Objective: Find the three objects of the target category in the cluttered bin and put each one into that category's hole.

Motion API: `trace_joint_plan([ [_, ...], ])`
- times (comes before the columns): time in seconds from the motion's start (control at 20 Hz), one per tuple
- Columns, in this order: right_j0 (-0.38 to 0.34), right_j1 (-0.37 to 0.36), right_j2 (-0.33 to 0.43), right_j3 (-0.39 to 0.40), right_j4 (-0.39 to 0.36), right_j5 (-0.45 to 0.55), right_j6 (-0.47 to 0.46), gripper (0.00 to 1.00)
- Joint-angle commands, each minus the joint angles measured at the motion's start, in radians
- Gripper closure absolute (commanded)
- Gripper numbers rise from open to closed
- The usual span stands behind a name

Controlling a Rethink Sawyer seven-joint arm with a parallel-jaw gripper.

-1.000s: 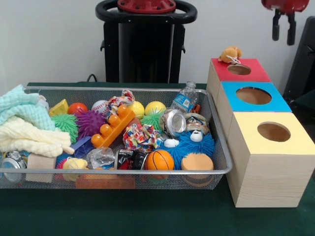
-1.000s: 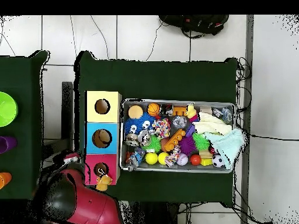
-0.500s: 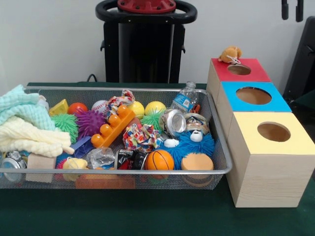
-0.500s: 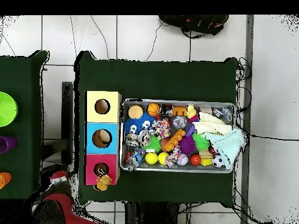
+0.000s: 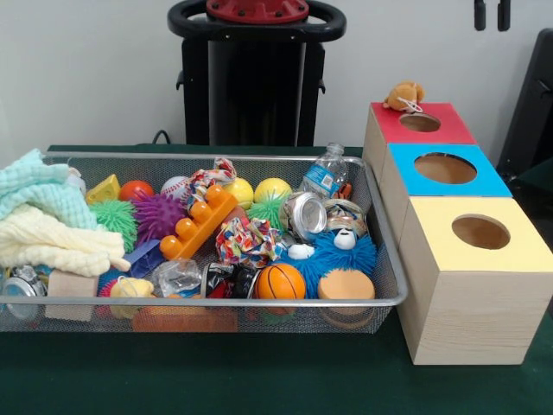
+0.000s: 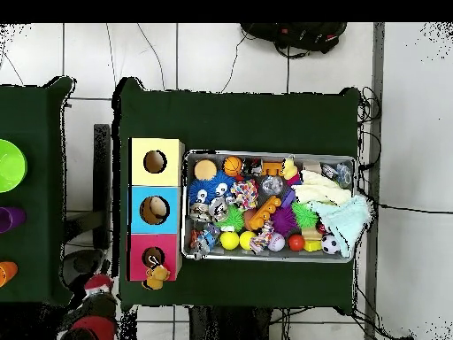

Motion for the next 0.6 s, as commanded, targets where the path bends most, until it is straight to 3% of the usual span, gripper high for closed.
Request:
trace_joint_plan([
  [0.05, -0.099, -0.054, 0.249, 0.149, -0.114, -0.083, 0.447, 0.0],
  [0.15, -0.15, -0.034, 0.308, 0.154, -0.18, -0.112, 0.507, 0.0],
  [0.25, -0.265, 0.061, 0.41, 0.178, -0.351, -0.229, 0.639, 0.0],
  [0.35, -0.312, 0.129, 0.421, 0.193, -0.446, -0.308, 0.679, 0.0],
  [0.6, -0.311, 0.201, 0.353, 0.194, -0.508, -0.359, 0.652, 0.0],
])
